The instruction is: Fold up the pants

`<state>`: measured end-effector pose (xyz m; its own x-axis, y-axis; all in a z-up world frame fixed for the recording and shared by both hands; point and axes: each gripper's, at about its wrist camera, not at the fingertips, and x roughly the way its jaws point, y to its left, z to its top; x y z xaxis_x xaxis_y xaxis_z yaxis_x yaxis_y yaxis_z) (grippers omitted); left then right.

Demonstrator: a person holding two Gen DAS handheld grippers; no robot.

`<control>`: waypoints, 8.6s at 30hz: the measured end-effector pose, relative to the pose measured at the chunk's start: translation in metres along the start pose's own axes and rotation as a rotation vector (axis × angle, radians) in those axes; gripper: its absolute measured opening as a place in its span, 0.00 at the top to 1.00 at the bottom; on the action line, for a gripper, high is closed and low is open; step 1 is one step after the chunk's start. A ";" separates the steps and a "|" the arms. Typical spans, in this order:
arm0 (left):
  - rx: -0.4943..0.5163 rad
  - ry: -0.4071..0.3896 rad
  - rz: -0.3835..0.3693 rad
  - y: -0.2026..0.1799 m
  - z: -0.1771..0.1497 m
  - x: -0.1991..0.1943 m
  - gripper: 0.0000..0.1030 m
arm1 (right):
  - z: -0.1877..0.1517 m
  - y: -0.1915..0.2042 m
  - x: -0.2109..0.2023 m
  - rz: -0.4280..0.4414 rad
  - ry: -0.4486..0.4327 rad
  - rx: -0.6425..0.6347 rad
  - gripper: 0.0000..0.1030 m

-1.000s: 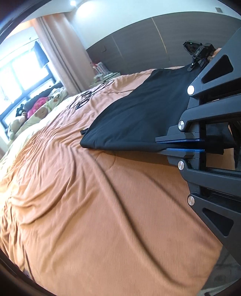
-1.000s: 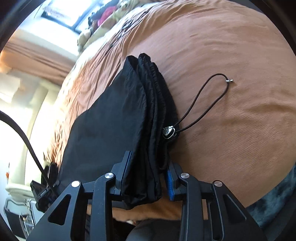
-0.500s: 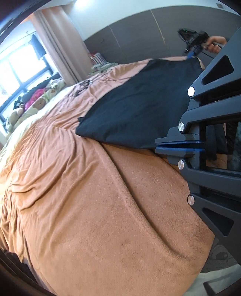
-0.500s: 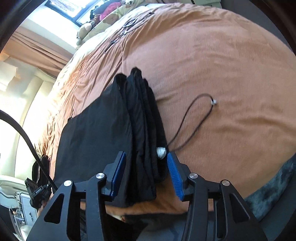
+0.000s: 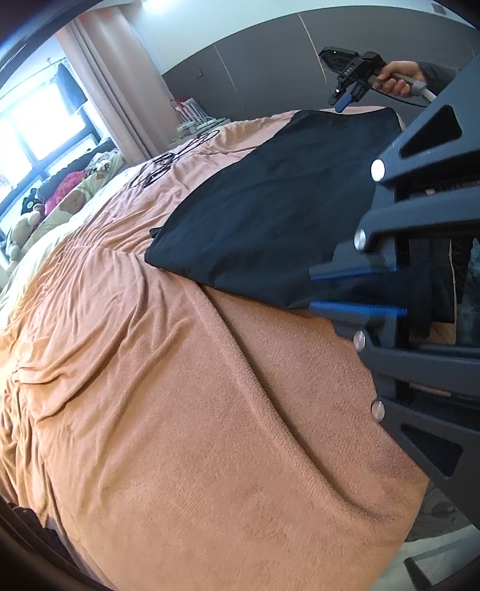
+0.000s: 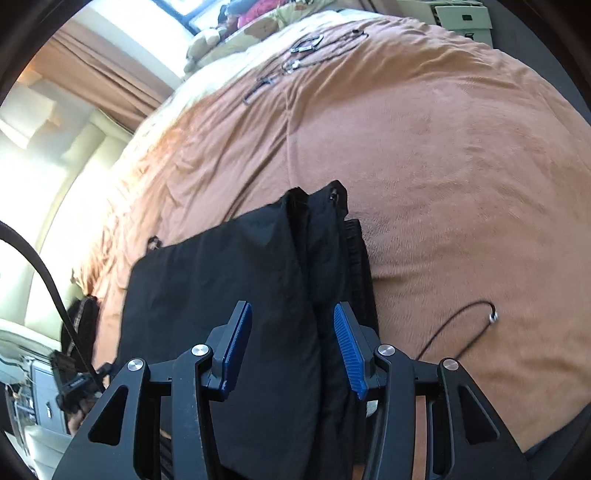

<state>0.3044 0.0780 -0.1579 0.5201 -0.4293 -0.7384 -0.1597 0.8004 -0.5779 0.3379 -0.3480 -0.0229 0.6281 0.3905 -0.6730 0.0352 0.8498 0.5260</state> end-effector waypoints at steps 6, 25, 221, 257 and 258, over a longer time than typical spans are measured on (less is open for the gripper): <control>0.007 -0.014 0.002 0.000 0.003 -0.001 0.67 | 0.003 0.016 0.016 -0.019 0.047 -0.053 0.72; -0.019 0.068 -0.057 0.002 0.006 0.033 0.67 | 0.001 0.010 0.002 -0.112 0.006 -0.041 1.00; 0.486 0.113 -0.416 -0.337 -0.030 0.076 0.93 | -0.117 -0.004 -0.063 0.130 -0.259 0.116 0.54; 1.021 0.575 -0.338 -0.441 -0.154 0.190 0.45 | -0.163 -0.031 -0.129 0.047 -0.262 0.245 0.54; 1.013 0.563 -0.341 -0.439 -0.152 0.186 0.42 | -0.163 -0.031 -0.128 0.051 -0.261 0.243 0.54</control>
<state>0.3437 -0.4169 -0.0947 -0.0711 -0.6026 -0.7949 0.7756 0.4677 -0.4239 0.1298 -0.3667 -0.0373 0.8101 0.2998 -0.5038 0.1628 0.7105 0.6846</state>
